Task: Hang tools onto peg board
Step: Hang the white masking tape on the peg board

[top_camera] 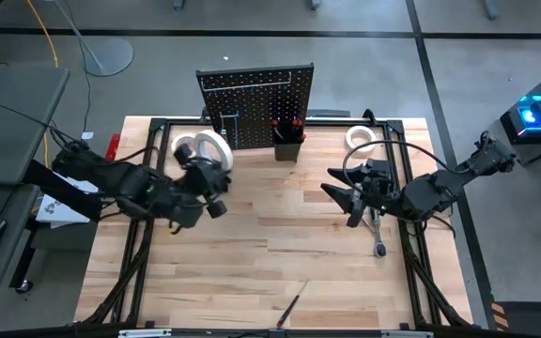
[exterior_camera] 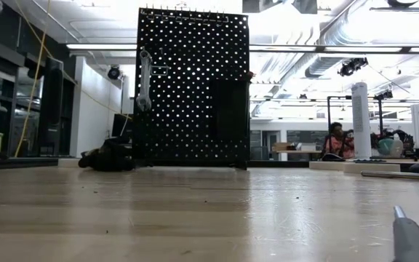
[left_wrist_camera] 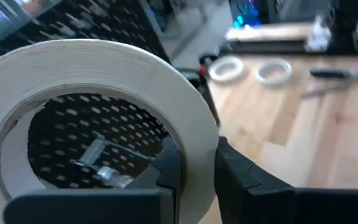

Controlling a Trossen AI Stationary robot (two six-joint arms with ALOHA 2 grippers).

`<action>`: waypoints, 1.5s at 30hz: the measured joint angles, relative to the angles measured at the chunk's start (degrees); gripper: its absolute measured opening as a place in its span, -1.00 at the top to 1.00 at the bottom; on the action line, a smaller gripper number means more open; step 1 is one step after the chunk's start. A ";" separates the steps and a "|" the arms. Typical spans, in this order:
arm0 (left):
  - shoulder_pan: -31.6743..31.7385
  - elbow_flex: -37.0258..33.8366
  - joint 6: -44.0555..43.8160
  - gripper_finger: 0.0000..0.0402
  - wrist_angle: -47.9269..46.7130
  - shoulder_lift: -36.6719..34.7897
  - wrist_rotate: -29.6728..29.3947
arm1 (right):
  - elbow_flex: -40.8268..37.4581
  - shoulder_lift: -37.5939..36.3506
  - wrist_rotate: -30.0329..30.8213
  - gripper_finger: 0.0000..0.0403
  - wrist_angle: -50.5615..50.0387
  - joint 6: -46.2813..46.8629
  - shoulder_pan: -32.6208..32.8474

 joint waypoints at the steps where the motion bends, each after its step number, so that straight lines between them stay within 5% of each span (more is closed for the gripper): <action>1: 0.87 0.00 0.05 0.76 0.11 0.84 2.00 | 0.00 0.00 -0.01 -0.22 -0.02 0.13 0.00; 8: 5.75 -0.04 12.87 0.76 9.00 10.14 15.85 | 0.00 0.33 -0.21 -0.22 -0.85 1.37 0.00; 13: 6.95 -0.09 18.23 0.76 13.34 16.91 20.60 | 0.00 0.78 -1.06 -0.22 -1.28 3.77 0.06; 21: 2.98 -1.51 6.53 0.76 9.34 18.74 24.66 | 0.00 0.96 -3.07 -0.22 -6.24 8.98 0.66; 36: -7.69 -9.66 -25.57 0.76 -4.56 15.75 18.14 | 0.02 1.66 -3.20 -0.22 -9.37 10.67 -2.01; 45: -10.17 -9.66 -32.81 0.76 -7.61 15.73 18.09 | 0.00 8.55 -8.23 -0.22 -6.31 11.92 -3.91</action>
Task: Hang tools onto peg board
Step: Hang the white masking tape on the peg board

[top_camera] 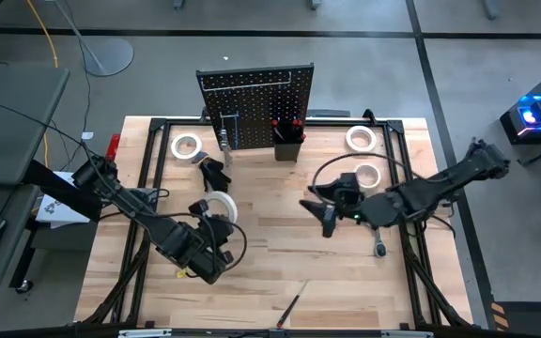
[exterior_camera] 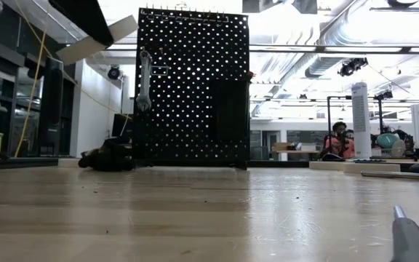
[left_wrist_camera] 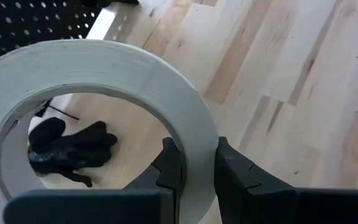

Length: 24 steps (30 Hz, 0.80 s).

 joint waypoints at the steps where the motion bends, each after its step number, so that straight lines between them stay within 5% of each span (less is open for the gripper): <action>1: -0.08 0.00 -0.42 0.76 0.16 0.00 0.39 | 0.02 0.98 -1.12 -0.22 0.88 -0.01 -0.29; 12: -0.30 0.00 2.77 0.76 8.12 0.00 4.97 | 0.00 6.64 -8.97 -0.22 7.68 -0.34 -3.53; 24: -0.26 0.02 4.98 0.76 7.24 0.00 6.51 | 0.00 6.42 -9.81 -0.22 8.13 -1.18 -4.69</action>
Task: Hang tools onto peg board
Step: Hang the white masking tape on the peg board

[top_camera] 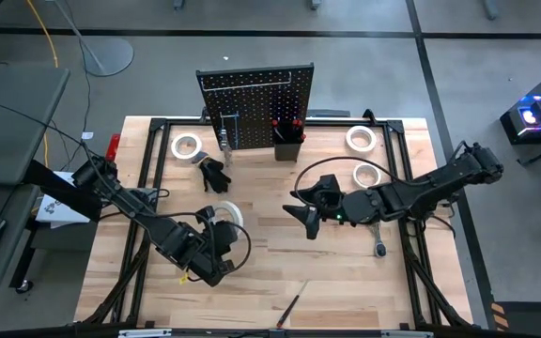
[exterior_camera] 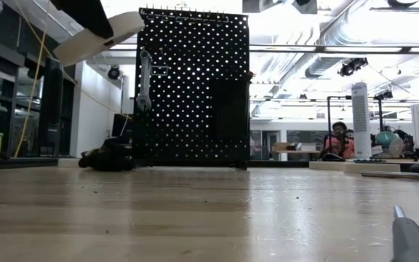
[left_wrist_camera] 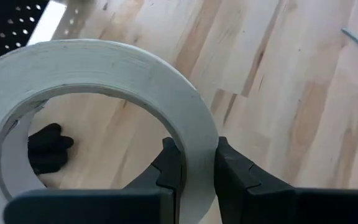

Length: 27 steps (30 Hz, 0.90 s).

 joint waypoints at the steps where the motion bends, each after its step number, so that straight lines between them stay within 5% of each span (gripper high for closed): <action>1: 0.00 -0.16 0.29 0.76 0.15 0.00 0.43 | 0.00 0.00 -0.31 -0.22 0.00 -0.38 -0.03; 7: -0.47 -8.17 -4.47 0.76 3.01 -0.04 8.49 | 0.00 0.00 -0.64 -0.22 -0.02 -0.82 -0.76; 16: 4.11 -25.67 -0.21 0.76 33.06 -0.13 27.87 | 0.02 0.00 -3.31 -0.22 0.00 -0.56 -2.28; 27: 10.75 -27.29 10.15 0.76 34.43 -0.15 33.37 | 0.02 0.00 -3.62 -0.22 -0.01 1.54 -2.21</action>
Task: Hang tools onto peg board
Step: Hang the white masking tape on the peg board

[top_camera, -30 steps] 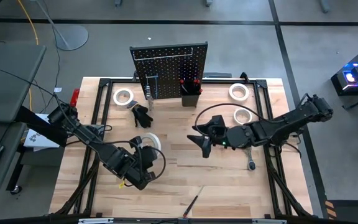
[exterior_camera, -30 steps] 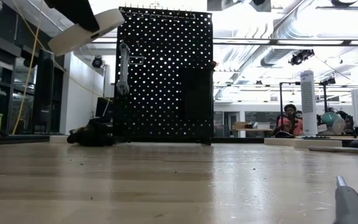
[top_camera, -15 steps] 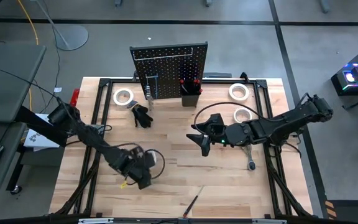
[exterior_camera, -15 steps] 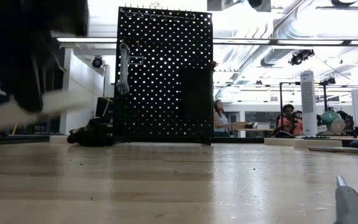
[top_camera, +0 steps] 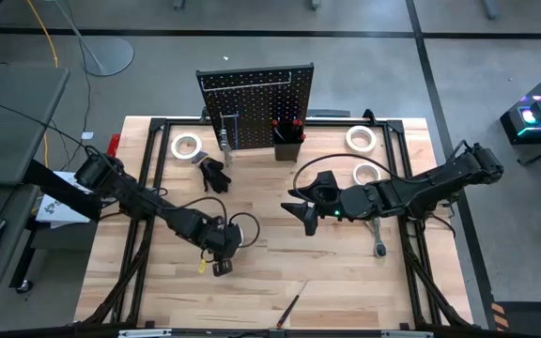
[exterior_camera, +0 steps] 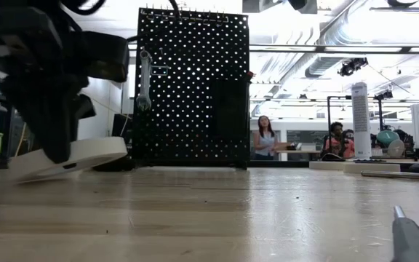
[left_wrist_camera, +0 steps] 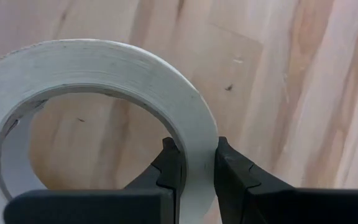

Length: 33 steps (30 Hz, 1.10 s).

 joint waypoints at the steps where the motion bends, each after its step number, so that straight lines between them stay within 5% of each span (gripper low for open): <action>1: 0.44 0.00 0.35 0.76 0.02 -0.01 0.20 | -0.02 0.00 -0.01 -0.22 0.00 0.57 0.00; 14: 1.54 1.99 3.66 0.76 -2.67 -4.00 -0.34 | -0.02 0.00 0.03 -0.22 0.01 0.91 -0.04; 24: 7.87 25.66 10.86 0.76 -30.72 -22.58 -31.51 | -0.02 0.00 0.58 -0.22 -0.31 0.19 -1.03; 33: 27.65 45.01 38.22 0.76 -33.04 -22.90 -34.21 | -0.02 0.00 0.07 -0.22 -0.32 0.63 -1.18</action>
